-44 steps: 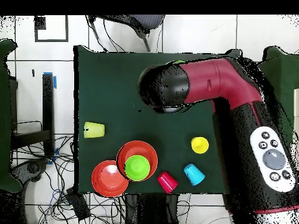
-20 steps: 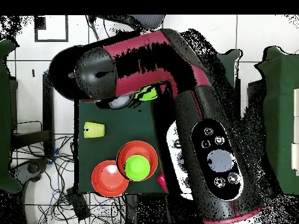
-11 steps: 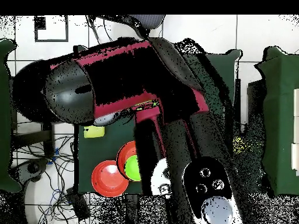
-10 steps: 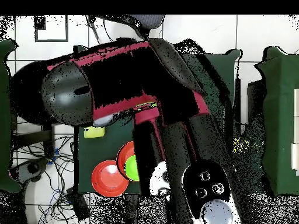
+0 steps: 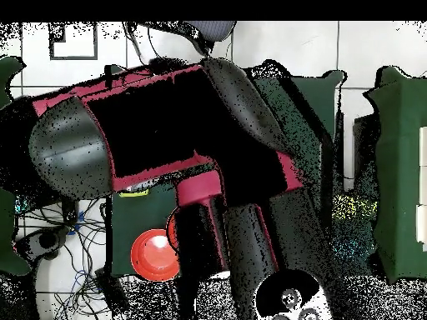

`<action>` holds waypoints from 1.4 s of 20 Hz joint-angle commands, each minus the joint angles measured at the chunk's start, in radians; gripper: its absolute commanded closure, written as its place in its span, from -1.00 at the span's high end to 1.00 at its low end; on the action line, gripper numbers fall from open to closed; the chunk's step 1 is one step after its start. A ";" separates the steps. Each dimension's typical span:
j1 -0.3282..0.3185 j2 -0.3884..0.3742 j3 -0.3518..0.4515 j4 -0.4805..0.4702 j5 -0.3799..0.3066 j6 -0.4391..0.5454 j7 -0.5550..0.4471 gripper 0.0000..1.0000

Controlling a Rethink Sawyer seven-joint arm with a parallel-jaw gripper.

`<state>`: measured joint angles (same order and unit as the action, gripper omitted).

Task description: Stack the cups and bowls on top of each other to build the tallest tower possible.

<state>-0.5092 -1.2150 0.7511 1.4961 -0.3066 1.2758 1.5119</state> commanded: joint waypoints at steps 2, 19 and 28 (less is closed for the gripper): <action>-0.003 -0.017 -0.060 0.169 -0.007 0.011 -0.017 -1.00; -0.023 0.101 -0.070 0.149 -0.117 -0.090 -0.044 -1.00; -0.039 0.054 -0.053 0.237 -0.085 -0.111 -0.060 -1.00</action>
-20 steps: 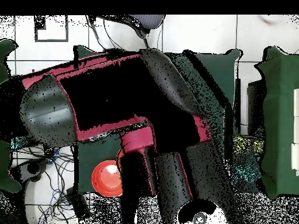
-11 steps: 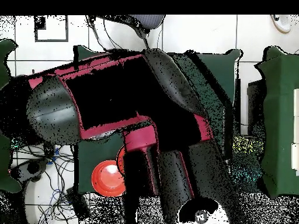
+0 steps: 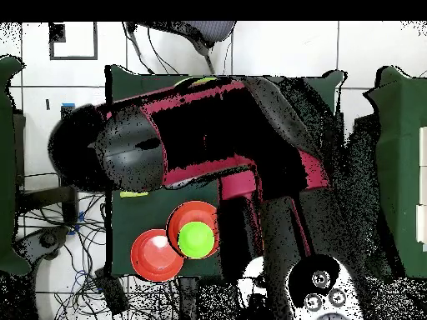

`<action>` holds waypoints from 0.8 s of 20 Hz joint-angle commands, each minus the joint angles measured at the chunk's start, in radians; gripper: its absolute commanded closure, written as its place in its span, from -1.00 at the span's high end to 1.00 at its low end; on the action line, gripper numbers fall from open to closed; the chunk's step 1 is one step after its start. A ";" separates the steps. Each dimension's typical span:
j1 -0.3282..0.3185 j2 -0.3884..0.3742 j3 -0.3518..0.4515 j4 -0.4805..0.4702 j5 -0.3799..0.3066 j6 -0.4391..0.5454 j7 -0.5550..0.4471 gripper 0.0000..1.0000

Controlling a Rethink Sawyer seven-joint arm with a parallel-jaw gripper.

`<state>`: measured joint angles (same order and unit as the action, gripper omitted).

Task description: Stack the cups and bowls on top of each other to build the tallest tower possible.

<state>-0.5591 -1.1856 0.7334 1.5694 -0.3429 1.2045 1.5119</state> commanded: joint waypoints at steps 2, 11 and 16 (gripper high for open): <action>0.019 -0.025 -0.021 0.224 0.013 -0.033 -0.049 -1.00; 0.048 -0.149 -0.049 0.414 0.025 -0.074 -0.017 -1.00; 0.102 -0.034 -0.081 0.413 -0.081 -0.177 0.129 -1.00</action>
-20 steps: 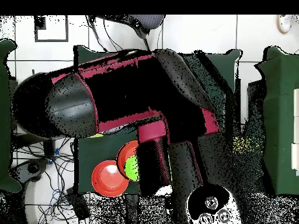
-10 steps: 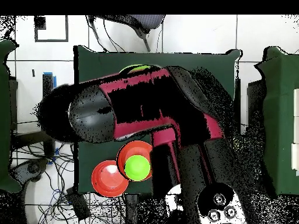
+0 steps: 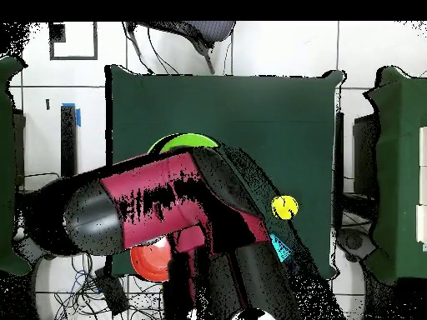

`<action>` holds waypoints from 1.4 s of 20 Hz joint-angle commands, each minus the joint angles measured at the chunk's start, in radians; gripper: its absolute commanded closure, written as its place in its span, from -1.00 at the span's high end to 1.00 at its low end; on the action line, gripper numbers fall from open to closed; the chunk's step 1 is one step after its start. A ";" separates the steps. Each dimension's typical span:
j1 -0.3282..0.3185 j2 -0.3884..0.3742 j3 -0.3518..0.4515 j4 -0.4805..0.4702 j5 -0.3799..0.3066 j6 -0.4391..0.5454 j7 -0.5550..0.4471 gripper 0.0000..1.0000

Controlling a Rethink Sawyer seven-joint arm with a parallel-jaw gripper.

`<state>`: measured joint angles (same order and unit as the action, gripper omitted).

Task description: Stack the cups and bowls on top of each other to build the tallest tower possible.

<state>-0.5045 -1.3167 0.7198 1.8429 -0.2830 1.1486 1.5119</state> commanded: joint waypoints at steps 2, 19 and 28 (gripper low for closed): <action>0.059 0.132 -0.084 0.132 -0.174 -0.138 0.135 -1.00; 0.099 0.246 -0.227 0.149 -0.319 -0.304 0.180 -1.00; 0.134 0.252 -0.277 0.125 -0.346 -0.323 0.152 -1.00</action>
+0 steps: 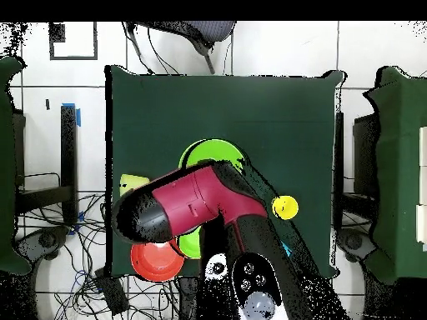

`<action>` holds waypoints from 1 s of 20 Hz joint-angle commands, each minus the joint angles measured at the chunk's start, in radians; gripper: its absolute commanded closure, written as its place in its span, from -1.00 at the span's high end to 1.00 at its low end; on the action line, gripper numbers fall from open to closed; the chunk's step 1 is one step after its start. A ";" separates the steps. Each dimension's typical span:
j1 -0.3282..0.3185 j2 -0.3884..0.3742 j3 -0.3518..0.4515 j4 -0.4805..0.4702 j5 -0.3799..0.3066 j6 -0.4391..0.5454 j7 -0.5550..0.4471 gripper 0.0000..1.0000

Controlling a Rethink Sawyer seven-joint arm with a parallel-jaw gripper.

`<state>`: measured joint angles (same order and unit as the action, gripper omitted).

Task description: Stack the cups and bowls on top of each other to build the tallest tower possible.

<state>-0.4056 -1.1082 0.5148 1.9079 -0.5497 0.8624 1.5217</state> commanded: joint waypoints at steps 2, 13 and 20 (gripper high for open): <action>0.043 0.042 -0.076 0.052 -0.074 -0.033 0.133 -1.00; 0.092 0.075 -0.148 0.004 -0.082 -0.053 0.176 -1.00; 0.112 0.078 -0.171 -0.017 -0.068 -0.044 0.162 -1.00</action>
<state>-0.3181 -1.0718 0.3945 1.9118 -0.5539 0.8620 1.5217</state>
